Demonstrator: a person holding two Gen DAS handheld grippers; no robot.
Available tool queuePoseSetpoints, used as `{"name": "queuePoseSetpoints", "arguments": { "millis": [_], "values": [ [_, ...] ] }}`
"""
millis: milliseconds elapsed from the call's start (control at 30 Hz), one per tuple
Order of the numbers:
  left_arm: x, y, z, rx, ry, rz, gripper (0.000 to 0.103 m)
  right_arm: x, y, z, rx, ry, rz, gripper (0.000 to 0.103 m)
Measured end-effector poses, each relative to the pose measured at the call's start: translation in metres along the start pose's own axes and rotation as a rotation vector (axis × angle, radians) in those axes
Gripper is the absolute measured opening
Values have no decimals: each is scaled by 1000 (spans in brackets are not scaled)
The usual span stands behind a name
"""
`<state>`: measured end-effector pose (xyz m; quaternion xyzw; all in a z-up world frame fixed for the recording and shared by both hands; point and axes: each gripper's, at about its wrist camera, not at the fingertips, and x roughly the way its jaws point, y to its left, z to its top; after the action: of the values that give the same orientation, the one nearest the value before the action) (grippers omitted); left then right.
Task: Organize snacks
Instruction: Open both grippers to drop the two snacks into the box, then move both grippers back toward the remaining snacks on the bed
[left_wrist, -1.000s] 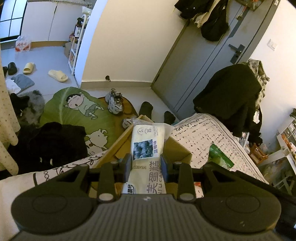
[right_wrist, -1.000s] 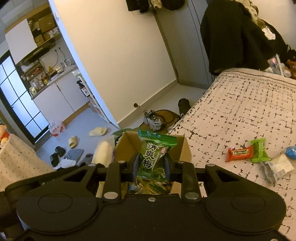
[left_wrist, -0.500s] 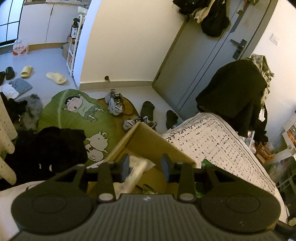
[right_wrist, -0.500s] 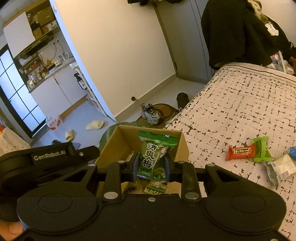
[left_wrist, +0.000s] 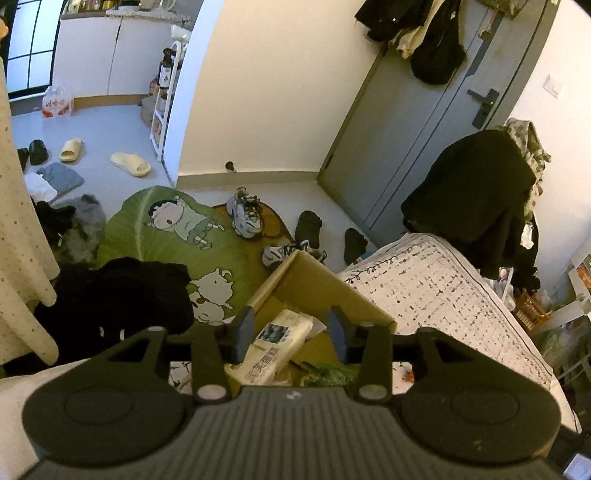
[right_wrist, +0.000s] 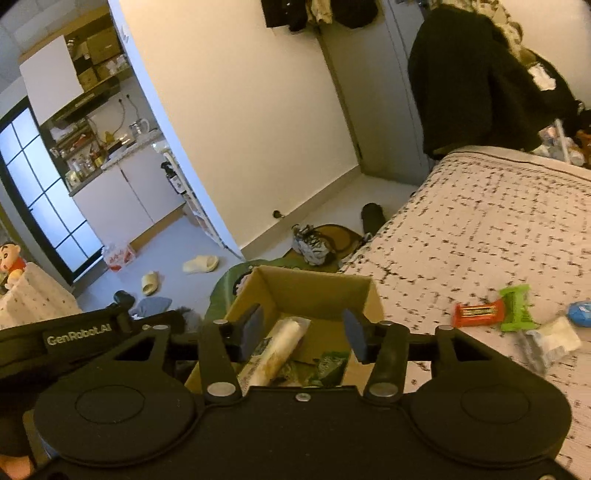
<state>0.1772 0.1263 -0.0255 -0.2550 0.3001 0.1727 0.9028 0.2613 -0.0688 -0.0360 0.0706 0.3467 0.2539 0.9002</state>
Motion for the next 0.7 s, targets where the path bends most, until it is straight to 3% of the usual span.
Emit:
{"name": "queuePoseSetpoints", "arguments": {
  "millis": [200,333,467,533,700],
  "values": [
    [-21,-6,-2,-1,-16,10,61,-28,-7,2,-4,-5,-44,68],
    [-33,-7,-4,-25,-41,4,63,-51,-13,9,5,-27,-77,80],
    [-43,-9,-4,-26,-34,-10,64,-74,-20,15,5,-71,-78,87],
    [-49,-12,-3,-20,-40,-6,70,-83,-23,19,1,-94,-85,92],
    [-62,-19,-3,-7,-74,-19,85,-93,-37,20,-47,-102,-123,93]
  ]
}}
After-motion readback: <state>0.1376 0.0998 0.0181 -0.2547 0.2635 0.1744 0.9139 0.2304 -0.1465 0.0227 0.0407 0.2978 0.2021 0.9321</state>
